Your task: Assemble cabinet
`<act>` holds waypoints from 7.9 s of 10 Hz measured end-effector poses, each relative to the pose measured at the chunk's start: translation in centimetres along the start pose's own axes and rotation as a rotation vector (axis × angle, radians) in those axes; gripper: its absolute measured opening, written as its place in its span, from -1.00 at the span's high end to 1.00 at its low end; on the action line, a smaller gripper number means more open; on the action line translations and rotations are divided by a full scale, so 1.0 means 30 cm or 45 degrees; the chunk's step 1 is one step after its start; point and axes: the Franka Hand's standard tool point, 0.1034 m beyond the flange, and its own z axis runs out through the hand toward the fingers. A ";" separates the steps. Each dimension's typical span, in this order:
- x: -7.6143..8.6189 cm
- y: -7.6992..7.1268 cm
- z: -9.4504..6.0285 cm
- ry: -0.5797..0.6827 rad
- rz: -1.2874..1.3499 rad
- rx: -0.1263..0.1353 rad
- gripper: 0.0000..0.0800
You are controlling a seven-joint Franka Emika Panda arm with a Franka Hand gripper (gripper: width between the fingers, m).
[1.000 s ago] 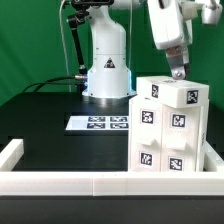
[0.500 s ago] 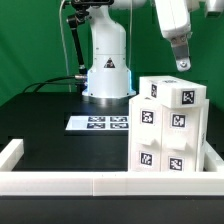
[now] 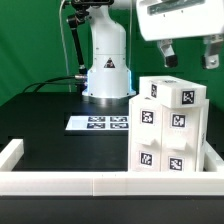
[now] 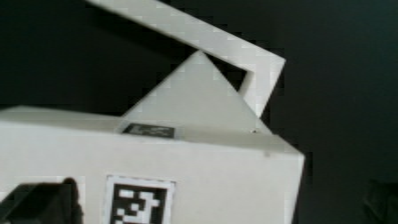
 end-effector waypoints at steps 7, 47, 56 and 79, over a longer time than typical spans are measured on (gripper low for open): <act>0.019 0.012 0.004 0.053 -0.850 -0.069 -0.99; 0.066 0.095 0.097 0.094 0.254 0.047 -0.40; 0.057 0.076 0.089 0.033 1.233 0.142 -0.40; 0.017 -0.009 0.008 -0.004 0.233 0.094 -0.99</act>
Offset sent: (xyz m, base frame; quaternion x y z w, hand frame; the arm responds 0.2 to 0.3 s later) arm 0.0000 0.0000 0.0000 0.0000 0.0000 -0.1296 0.9916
